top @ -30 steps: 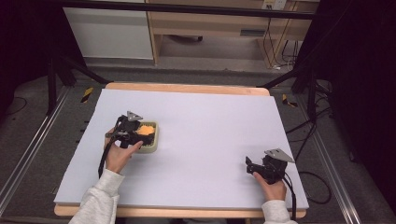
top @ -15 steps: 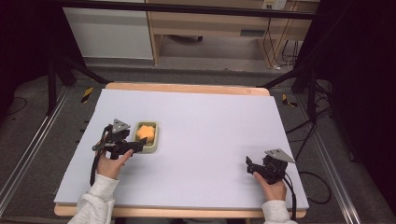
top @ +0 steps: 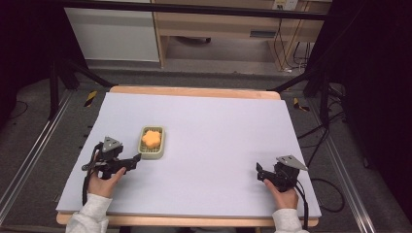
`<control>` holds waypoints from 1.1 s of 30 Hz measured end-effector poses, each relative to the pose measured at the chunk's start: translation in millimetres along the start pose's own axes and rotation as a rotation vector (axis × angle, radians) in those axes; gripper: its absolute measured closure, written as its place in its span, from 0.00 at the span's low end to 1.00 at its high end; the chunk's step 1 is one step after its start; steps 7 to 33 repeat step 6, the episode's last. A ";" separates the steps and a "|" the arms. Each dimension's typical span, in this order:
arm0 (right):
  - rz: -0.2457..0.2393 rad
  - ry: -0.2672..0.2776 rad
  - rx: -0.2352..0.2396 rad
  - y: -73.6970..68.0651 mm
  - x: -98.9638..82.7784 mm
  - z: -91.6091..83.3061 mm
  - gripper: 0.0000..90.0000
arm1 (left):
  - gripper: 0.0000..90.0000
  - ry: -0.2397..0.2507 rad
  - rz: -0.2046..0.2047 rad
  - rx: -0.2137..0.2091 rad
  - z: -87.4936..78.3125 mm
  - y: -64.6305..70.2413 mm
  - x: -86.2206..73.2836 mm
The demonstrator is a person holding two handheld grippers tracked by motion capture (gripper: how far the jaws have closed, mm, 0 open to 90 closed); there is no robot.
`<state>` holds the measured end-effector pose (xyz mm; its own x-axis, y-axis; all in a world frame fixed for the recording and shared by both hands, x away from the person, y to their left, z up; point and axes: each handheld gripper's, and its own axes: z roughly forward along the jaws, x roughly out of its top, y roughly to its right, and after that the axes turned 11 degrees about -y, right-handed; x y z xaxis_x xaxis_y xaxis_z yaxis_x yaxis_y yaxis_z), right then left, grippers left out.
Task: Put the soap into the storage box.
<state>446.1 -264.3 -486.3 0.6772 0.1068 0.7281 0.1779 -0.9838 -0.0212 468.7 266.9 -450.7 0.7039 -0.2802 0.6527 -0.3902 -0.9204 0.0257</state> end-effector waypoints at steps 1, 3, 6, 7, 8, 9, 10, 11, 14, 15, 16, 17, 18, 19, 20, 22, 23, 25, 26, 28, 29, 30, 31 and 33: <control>0.002 -0.001 0.001 0.0 -0.1 -0.1 0.05 | 0.25 -0.008 0.001 0.003 -0.1 -1.6 -3.6; 0.003 -0.001 0.002 0.0 -0.1 -0.3 0.05 | 0.25 -0.025 0.002 0.009 -0.5 -4.2 -10.4; 0.002 -0.005 0.002 0.1 0.0 0.0 0.05 | 0.24 -0.036 -0.006 0.018 -2.5 -8.6 -15.9; 0.002 -0.005 0.002 0.1 0.0 0.0 0.05 | 0.24 -0.036 -0.006 0.018 -2.5 -8.6 -15.9; 0.002 -0.005 0.002 0.1 0.0 0.0 0.05 | 0.24 -0.036 -0.006 0.018 -2.5 -8.6 -15.9; 0.002 -0.005 0.002 0.1 0.0 0.0 0.05 | 0.24 -0.036 -0.006 0.018 -2.5 -8.6 -15.9; 0.002 -0.005 0.002 0.1 0.0 0.0 0.05 | 0.24 -0.036 -0.006 0.018 -2.5 -8.6 -15.9; 0.002 -0.005 0.002 0.1 0.0 0.0 0.05 | 0.24 -0.036 -0.006 0.018 -2.5 -8.6 -15.9; 0.002 -0.005 0.002 0.1 0.0 0.0 0.05 | 0.24 -0.036 -0.006 0.018 -2.5 -8.6 -15.9; 0.002 -0.005 0.002 0.1 0.0 0.0 0.05 | 0.24 -0.036 -0.006 0.018 -2.5 -8.6 -15.9; 0.002 -0.005 0.002 0.1 0.0 0.0 0.05 | 0.24 -0.036 -0.006 0.018 -2.5 -8.6 -15.9; 0.002 -0.005 0.002 0.1 0.0 0.0 0.05 | 0.24 -0.036 -0.006 0.018 -2.5 -8.6 -15.9; 0.002 -0.005 0.002 0.1 0.0 0.0 0.05 | 0.24 -0.036 -0.006 0.018 -2.5 -8.6 -15.9; 0.002 -0.005 0.002 0.1 0.0 0.0 0.05 | 0.24 -0.036 -0.006 0.018 -2.5 -8.6 -15.9; 0.002 -0.005 0.002 0.1 0.0 0.0 0.05 | 0.24 -0.036 -0.006 0.018 -2.5 -8.6 -15.9; 0.002 -0.005 0.002 0.1 0.0 0.0 0.05 | 0.24 -0.036 -0.006 0.018 -2.5 -8.6 -15.9; 0.002 -0.005 0.002 0.1 0.0 0.0 0.05 | 0.24 -0.036 -0.006 0.018 -2.5 -8.6 -15.9; 0.002 -0.005 0.002 0.1 0.0 0.0 0.05 | 0.24 -0.036 -0.006 0.018 -2.5 -8.6 -15.9; 0.002 -0.005 0.002 0.1 0.0 0.0 0.05 | 0.24 -0.036 -0.006 0.018 -2.5 -8.6 -15.9; 0.002 -0.005 0.002 0.1 0.0 0.0 0.05 | 0.24 -0.036 -0.006 0.018 -2.5 -8.6 -15.9; 0.002 -0.005 0.002 0.1 0.0 0.0 0.05 | 0.24 -0.036 -0.006 0.018 -2.5 -8.6 -15.9; 0.002 -0.005 0.002 0.1 0.0 0.0 0.05 | 0.24 -0.036 -0.006 0.018 -2.5 -8.6 -15.9; 0.002 -0.005 0.002 0.1 0.0 0.0 0.05 | 0.24 -0.036 -0.006 0.018 -2.5 -8.6 -15.9; 0.002 -0.005 0.002 0.1 0.0 0.0 0.05 | 0.24 -0.036 -0.006 0.018 -2.5 -8.6 -15.9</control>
